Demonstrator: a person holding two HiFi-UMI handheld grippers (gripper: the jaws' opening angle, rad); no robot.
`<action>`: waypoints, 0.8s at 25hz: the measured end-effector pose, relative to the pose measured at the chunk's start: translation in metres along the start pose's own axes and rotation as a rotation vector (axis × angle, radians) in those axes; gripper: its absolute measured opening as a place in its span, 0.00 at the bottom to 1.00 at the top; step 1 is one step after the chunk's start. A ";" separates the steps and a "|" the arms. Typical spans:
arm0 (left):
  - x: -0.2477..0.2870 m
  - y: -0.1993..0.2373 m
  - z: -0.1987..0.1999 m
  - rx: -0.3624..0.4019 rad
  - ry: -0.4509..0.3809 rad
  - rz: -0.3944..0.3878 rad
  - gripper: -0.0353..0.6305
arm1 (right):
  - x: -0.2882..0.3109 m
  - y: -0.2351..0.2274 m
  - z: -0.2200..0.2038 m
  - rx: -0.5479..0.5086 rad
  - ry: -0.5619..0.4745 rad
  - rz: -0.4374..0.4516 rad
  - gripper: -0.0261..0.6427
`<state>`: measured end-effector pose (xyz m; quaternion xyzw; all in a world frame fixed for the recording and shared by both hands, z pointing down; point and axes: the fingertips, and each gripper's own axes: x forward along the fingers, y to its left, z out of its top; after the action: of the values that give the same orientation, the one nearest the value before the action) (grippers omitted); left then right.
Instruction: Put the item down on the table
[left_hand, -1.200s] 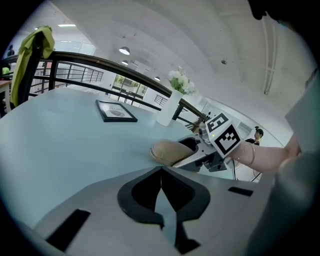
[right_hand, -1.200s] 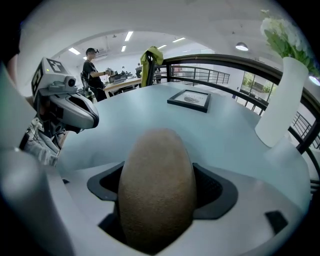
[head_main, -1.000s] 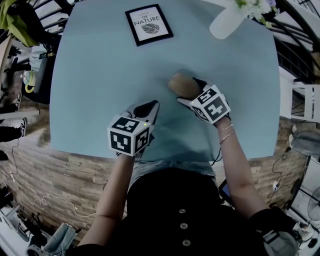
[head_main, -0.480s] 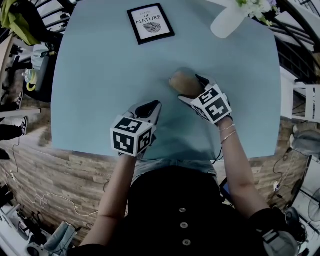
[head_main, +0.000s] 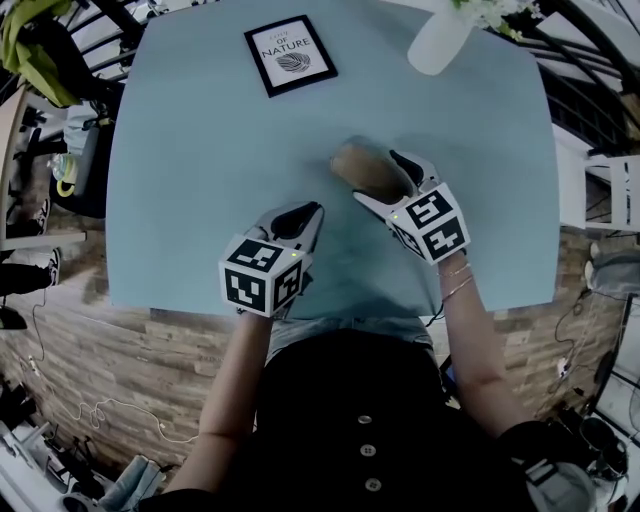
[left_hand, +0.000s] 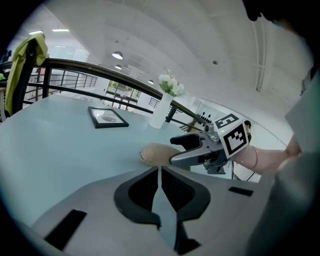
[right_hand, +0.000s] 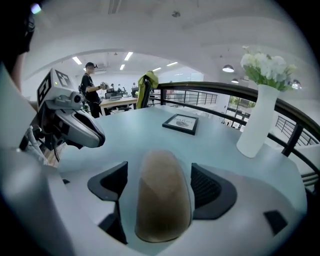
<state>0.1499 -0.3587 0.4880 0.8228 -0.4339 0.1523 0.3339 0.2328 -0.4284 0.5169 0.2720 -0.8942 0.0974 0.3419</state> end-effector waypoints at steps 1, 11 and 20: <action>-0.001 -0.002 0.002 0.007 -0.006 0.000 0.08 | -0.005 0.000 0.004 0.015 -0.026 -0.006 0.63; -0.009 -0.023 0.017 0.069 -0.058 -0.013 0.08 | -0.067 0.013 0.044 0.260 -0.317 0.026 0.50; -0.021 -0.047 0.030 0.151 -0.103 -0.043 0.08 | -0.099 0.022 0.048 0.273 -0.416 0.008 0.30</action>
<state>0.1750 -0.3475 0.4347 0.8615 -0.4201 0.1350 0.2511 0.2548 -0.3855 0.4156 0.3262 -0.9250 0.1606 0.1103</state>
